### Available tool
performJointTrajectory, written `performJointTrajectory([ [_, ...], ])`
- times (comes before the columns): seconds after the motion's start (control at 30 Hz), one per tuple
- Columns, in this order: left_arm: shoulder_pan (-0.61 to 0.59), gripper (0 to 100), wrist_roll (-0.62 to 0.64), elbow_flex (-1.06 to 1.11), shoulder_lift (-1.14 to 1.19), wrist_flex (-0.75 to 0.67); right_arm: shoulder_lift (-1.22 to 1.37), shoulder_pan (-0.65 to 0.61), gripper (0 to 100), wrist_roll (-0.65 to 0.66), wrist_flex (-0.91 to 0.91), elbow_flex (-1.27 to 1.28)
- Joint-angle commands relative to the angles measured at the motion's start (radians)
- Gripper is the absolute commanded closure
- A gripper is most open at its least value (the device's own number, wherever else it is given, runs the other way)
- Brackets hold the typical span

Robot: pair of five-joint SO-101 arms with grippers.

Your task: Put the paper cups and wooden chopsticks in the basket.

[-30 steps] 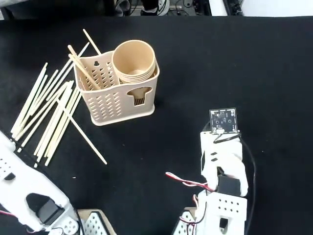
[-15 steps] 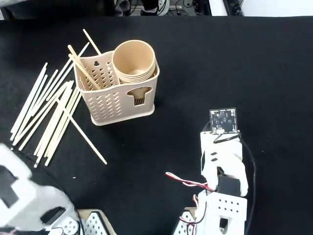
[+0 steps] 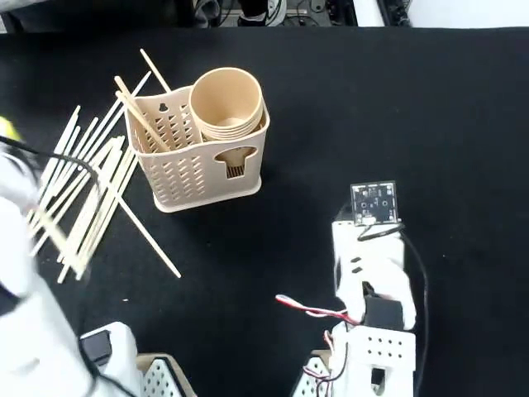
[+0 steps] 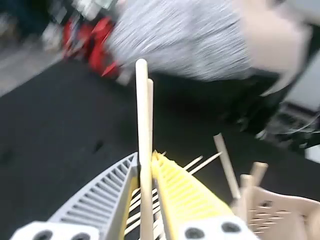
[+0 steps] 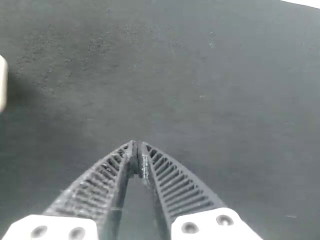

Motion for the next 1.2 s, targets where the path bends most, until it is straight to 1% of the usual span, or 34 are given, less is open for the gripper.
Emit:
performJointTrajectory([
  [0.0,0.14,97,0.005,0.321,-0.233,-0.399,-0.01,-0.043,98.6,-0.12,-0.025,-0.025],
  [0.07,0.196,97,0.005,0.447,-0.302,-0.609,-0.01,-0.043,98.6,-0.152,-0.025,-0.027],
  [0.13,0.26,97,0.002,0.555,-0.351,-0.809,-0.01,-0.038,98.6,-0.149,-0.025,-0.027],
  [0.2,0.32,97,-0.002,0.616,-0.377,-0.947,-0.01,-0.038,98.6,-0.15,-0.025,-0.027],
  [0.23,0.344,97,-0.002,0.621,-0.382,-0.979,-0.01,-0.038,98.6,-0.15,-0.025,-0.027],
  [0.5,0.472,97,0.021,0.533,-0.365,-0.996,-0.01,-0.037,98.6,-0.15,-0.025,-0.025],
  [0.57,0.487,97,0.034,0.553,-0.328,-1.034,-0.01,-0.037,98.6,-0.15,-0.025,-0.024],
  [0.73,0.481,97,0.034,0.607,-0.158,-1.243,-0.01,-0.037,98.6,-0.15,-0.025,-0.024],
  [0.87,0.481,97,0.034,0.578,-0.072,-1.318,-0.01,-0.035,98.6,-0.15,-0.057,-0.013],
  [1.1,0.481,97,0.034,0.625,0.057,-1.344,-0.01,-0.035,98.6,-0.15,-0.08,-0.004],
  [1.17,0.476,97,0.034,0.65,0.077,-1.404,-0.01,-0.035,98.6,-0.15,-0.08,-0.004],
])
